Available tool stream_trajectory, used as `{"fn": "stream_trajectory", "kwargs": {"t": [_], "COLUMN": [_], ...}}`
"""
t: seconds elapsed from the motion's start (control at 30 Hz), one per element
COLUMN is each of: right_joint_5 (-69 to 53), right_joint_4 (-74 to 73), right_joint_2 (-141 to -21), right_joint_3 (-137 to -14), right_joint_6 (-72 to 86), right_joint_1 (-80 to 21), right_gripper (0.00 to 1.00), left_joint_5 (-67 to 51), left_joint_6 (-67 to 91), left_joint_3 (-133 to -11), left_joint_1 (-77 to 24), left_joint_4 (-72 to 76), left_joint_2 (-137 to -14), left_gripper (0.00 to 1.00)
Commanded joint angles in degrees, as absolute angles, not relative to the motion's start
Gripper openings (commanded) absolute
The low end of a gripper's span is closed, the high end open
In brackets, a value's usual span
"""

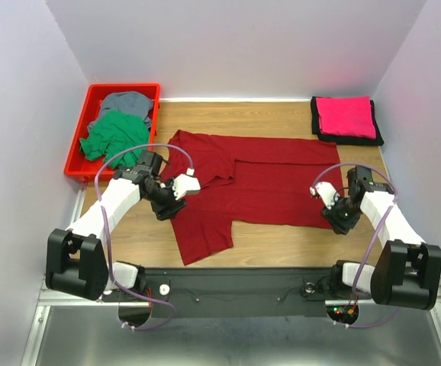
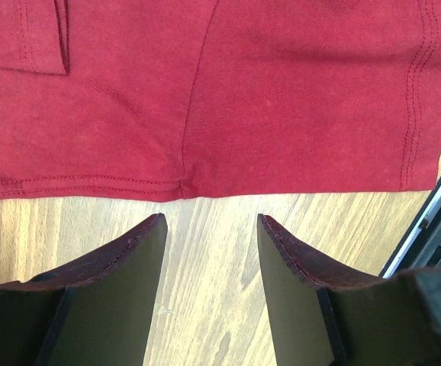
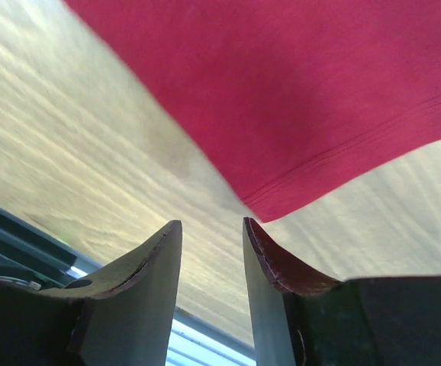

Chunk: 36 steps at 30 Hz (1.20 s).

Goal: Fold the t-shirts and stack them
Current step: Fold the tshirt

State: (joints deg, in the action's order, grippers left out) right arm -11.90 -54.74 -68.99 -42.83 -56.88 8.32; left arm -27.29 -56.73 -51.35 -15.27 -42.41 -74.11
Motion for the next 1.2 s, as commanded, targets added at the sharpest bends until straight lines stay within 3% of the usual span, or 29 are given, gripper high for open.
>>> {"fn": "stream_trajectory", "kwargs": {"t": [0.0, 0.8, 1.03, 1.17], "right_joint_5": [-6.78, -6.24, -6.24, -5.98], "right_joint_4": [-48.97, -43.6, -41.49, -40.78], "right_joint_2": [-66.62, -70.83, -71.63, -72.42], "right_joint_3": [-39.56, -37.36, -35.6, -35.86], "right_joint_6": [-61.34, -64.69, -63.37, -62.67], "right_joint_1": [8.35, 8.35, 8.35, 8.35], "right_gripper": [0.43, 0.53, 0.36, 0.21], "left_joint_5": [-27.6, -26.01, -25.59, -23.91], "left_joint_6": [-56.52, -56.07, -57.92, -58.97], "left_joint_3": [-50.36, -50.89, -49.14, -46.41], "left_joint_1": [-14.94, -15.03, -15.91, -16.61], "left_joint_4": [-41.4, -39.73, -38.68, -35.07], "left_joint_2": [-72.25, -77.6, -76.64, -77.25], "left_gripper": [0.62, 0.62, 0.6, 0.6]}}
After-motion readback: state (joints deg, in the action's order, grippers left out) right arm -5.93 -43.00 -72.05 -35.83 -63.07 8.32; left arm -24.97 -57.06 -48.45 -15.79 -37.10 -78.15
